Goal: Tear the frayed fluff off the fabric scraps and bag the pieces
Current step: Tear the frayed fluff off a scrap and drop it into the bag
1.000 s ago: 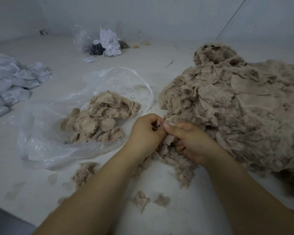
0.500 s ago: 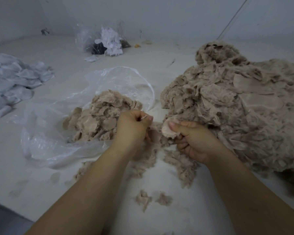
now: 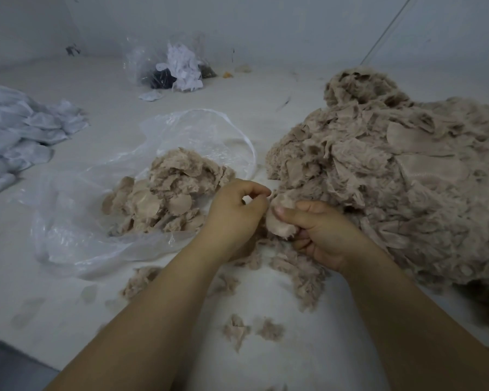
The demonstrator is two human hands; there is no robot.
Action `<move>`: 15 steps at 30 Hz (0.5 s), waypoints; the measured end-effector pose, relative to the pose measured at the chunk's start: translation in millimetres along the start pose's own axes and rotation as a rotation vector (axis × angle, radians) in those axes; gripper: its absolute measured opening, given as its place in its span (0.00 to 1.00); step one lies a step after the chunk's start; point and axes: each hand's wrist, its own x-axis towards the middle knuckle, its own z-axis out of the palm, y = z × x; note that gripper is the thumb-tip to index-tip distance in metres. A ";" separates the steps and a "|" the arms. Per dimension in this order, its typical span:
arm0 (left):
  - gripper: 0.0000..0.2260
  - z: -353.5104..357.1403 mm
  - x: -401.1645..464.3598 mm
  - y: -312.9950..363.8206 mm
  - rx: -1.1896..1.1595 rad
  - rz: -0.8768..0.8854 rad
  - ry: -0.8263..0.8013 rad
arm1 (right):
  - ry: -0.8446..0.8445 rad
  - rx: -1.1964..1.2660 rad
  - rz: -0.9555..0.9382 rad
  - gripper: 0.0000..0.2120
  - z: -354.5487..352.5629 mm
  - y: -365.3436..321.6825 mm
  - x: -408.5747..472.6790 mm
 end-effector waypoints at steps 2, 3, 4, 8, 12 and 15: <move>0.02 1.1 -0.3 5.6 -0.019 -0.022 -0.100 | -0.019 -0.052 0.002 0.14 -0.5 0.4 -0.1; 0.01 2.2 -1.3 7.4 -0.013 -0.035 -0.134 | -0.016 -0.077 0.002 0.12 -0.1 0.2 -0.7; 0.01 3.6 -2.2 8.5 -0.029 -0.056 -0.134 | -0.016 -0.092 -0.001 0.07 -0.4 0.1 -0.7; 0.07 2.3 -1.3 6.2 -0.146 -0.191 -0.023 | -0.024 -0.110 0.011 0.05 -1.6 -0.9 -0.9; 0.03 -4.0 -1.1 11.2 -0.183 -0.291 -0.172 | -0.047 -0.135 0.012 0.01 -1.1 -2.2 -0.7; 0.04 -2.5 -3.7 15.2 -0.249 -0.251 -0.198 | -0.045 -0.193 0.003 0.08 -2.5 0.0 0.9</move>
